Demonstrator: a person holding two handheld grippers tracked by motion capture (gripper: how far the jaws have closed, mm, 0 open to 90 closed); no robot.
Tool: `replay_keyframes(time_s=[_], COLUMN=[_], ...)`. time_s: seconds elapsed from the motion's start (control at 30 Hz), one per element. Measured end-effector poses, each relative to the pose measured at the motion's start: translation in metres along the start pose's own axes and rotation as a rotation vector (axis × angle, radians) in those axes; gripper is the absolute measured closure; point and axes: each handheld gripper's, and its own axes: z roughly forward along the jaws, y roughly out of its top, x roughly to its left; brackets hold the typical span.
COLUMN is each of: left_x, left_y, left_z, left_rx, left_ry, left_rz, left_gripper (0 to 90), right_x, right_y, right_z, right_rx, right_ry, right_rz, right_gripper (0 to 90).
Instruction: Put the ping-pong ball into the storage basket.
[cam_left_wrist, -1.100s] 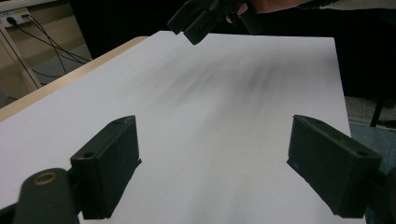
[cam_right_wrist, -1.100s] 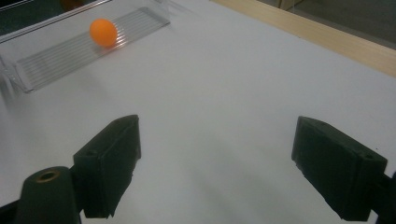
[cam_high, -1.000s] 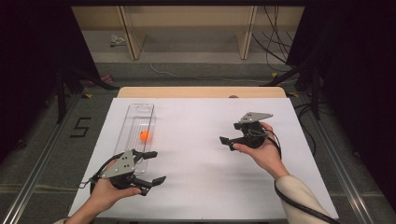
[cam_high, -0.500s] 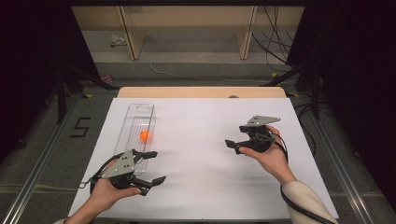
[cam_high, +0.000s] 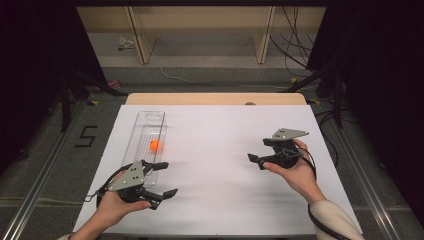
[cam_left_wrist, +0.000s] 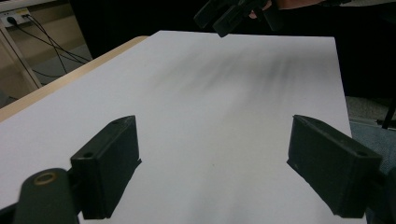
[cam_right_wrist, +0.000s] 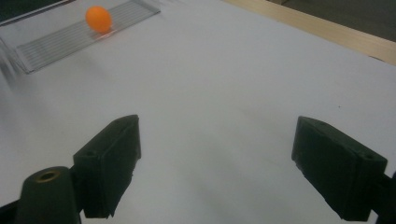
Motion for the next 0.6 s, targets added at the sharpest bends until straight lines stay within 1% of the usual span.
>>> replay_keyframes(time_s=[0.17,0.6], left_x=[0.0,0.0], left_y=[0.0,0.0], left_z=[0.0,0.0], left_rx=[-0.001,-0.001], left_ry=[0.0,0.003], left_rz=[0.0,-0.002], left_gripper=[16.0,16.0], right_x=[-0.002,-0.006], right_y=[-0.004,-0.018], right_z=[-0.005,-0.02], right_rx=[-0.009,-0.008], right_ry=[-0.006,-0.02], right_rz=[0.008,0.027], right_gripper=[16.5,16.5])
